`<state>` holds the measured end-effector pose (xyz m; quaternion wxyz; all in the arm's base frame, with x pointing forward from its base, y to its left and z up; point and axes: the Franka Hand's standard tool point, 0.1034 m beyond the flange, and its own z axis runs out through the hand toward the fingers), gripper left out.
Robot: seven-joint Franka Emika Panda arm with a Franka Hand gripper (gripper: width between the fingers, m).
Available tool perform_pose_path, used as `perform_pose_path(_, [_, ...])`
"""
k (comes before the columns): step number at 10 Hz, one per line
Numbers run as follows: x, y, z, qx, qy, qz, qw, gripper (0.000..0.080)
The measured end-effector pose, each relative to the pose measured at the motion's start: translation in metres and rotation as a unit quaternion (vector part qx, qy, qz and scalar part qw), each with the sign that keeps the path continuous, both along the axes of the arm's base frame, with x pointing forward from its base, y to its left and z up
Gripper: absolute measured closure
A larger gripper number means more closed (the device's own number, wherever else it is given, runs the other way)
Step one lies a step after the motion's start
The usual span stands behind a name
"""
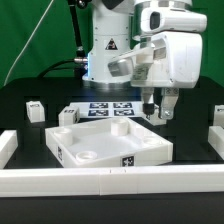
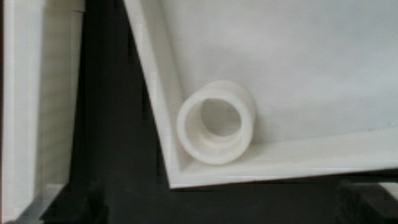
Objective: Assemble one leg
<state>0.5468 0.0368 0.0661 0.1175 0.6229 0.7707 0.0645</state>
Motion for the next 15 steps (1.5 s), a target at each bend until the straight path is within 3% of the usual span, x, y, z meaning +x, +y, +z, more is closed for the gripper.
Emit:
perform_pose_path(1, [-0.011,-0.005,-0.004,0.006,-0.005,0.003,1.0,0.015])
perform_pose_path(3, [-0.03,-0.031,-0.005,-0.003,0.003,0.004,1.0,0.015])
perform_pose_path(6, [-0.043,-0.06,-0.005,-0.008,0.011,-0.017,1.0,0.015])
perform_pose_path(10, [-0.044,-0.057,-0.007,-0.006,0.012,-0.017,1.0,0.015])
perform_pose_path(12, [-0.058,-0.05,-0.019,0.007,0.016,-0.041,0.999,0.015])
perform_pose_path(15, [-0.074,-0.053,-0.028,0.002,0.027,-0.059,0.998,0.015])
